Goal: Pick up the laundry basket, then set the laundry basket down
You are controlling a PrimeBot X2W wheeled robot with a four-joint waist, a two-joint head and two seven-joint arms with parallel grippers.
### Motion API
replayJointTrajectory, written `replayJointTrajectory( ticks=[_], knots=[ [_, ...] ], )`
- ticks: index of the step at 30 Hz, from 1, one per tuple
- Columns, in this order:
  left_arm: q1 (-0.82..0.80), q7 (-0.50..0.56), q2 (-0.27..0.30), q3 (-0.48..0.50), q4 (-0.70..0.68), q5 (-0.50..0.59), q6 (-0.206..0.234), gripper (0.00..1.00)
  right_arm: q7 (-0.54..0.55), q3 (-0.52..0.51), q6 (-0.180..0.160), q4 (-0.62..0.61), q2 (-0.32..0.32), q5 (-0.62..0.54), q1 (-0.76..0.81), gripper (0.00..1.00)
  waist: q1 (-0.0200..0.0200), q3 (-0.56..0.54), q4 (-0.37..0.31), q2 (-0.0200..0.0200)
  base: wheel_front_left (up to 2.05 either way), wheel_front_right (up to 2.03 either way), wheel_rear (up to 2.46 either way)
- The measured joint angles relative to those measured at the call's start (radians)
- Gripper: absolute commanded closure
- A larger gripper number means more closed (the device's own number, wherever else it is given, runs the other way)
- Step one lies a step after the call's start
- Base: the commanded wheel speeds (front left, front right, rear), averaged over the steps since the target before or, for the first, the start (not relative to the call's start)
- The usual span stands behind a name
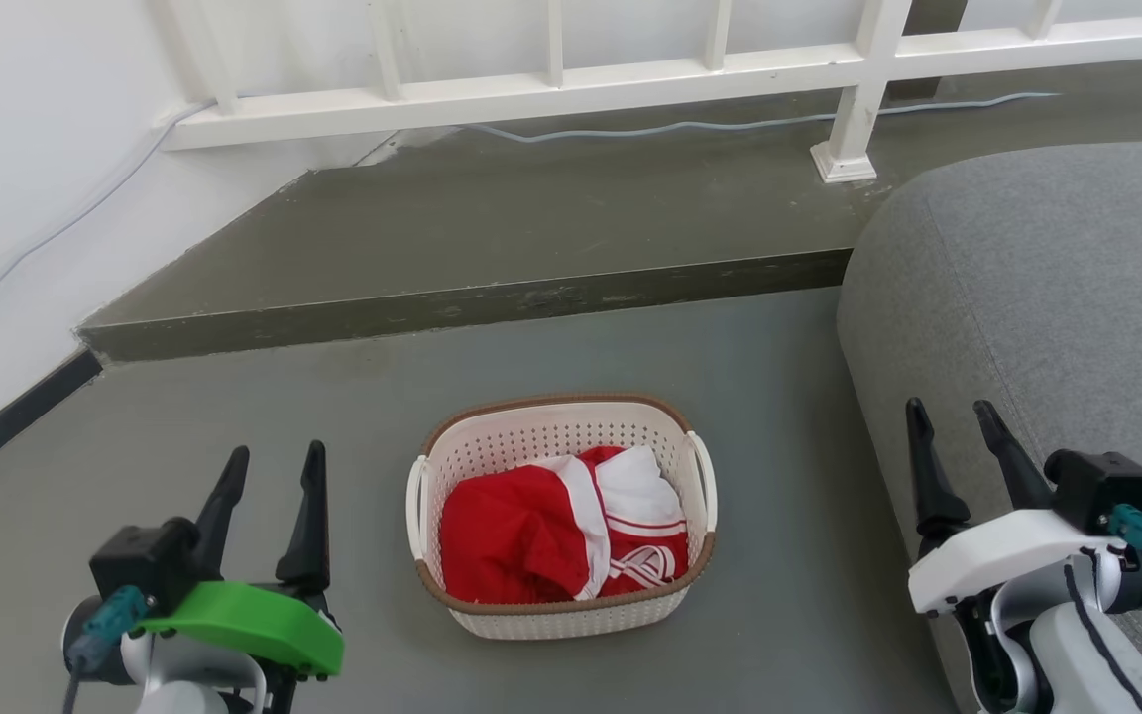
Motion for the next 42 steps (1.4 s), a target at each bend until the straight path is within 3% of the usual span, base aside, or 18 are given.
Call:
replayJointTrajectory(
  ticks=[14, 42],
  knots=[
    [0.01, -0.043, -0.005, -0.031, 0.004, 0.131, 0.023, 0.0, -0.046, 0.04, -0.034, -0.001, 0.007, -0.162, 0.012, 0.0, 0.0, 0.017, 0.002, 0.0, 0.0, 0.0, 0.0],
    [0.011, -0.043, -0.033, -0.001, 0.062, 0.116, 0.023, 0.0, -0.047, 0.023, -0.034, 0.014, 0.028, -0.158, 0.012, 0.0, 0.0, 0.027, 0.002, 0.0, 0.0, 0.0, 0.0]
  ],
)
